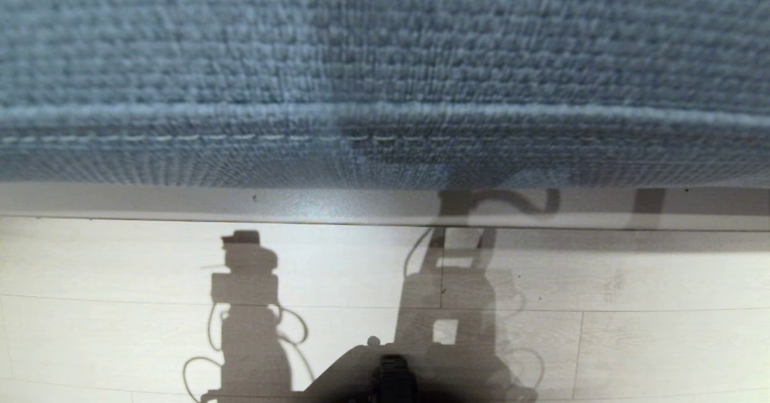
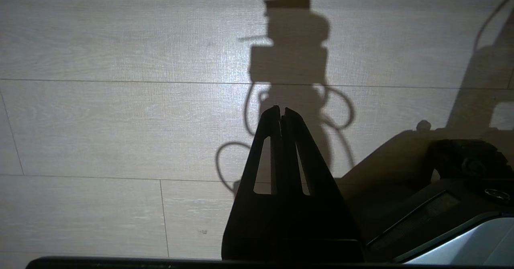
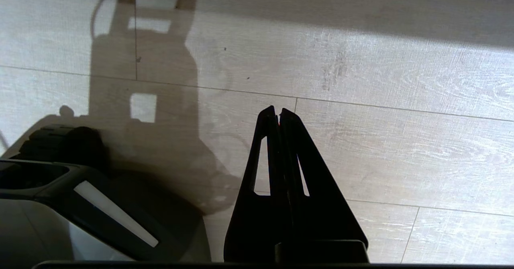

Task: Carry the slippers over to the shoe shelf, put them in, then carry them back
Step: Pick up the slippers in the shoe cabinet

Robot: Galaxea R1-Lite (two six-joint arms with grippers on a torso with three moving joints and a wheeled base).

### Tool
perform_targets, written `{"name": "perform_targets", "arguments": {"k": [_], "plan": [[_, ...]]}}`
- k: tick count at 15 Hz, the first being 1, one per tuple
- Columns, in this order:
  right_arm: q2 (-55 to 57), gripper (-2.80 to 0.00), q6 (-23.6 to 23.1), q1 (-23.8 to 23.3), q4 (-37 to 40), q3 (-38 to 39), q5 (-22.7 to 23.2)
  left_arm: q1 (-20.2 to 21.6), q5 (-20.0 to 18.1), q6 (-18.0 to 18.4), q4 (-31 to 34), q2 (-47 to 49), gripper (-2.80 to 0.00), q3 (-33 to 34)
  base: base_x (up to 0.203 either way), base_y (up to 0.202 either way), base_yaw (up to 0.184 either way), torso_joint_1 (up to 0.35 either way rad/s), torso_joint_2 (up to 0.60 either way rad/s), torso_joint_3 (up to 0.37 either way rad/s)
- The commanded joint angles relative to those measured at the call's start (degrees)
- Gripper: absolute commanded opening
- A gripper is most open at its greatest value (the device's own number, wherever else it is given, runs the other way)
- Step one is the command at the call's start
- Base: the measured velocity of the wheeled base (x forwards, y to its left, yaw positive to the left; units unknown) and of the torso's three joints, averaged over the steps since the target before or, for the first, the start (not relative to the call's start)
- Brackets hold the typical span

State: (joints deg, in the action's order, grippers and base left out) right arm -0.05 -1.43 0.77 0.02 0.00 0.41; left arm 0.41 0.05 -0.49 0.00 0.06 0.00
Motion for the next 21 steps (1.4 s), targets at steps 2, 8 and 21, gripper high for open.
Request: {"name": "perform_targets", "arguments": {"k": [2,8,21], "plan": [[0.0,-2.80,-0.1,0.0,0.0,0.0,0.0,0.0,0.0,0.0,0.0,0.0,-2.80,0.0,0.000,0.000,0.000,0.000,0.00,0.000],[0.0,-2.80,-0.3,0.0,0.0,0.0,0.0,0.0,0.0,0.0,0.0,0.0,-2.80,0.0,0.000,0.000,0.000,0.000,0.00,0.000],[0.0,-2.80,0.1,0.0,0.0,0.0,0.1,0.0,0.0,0.1,0.0,0.0,-2.80,0.0,-0.087,0.000,0.001,0.001,0.00,0.001]]}}
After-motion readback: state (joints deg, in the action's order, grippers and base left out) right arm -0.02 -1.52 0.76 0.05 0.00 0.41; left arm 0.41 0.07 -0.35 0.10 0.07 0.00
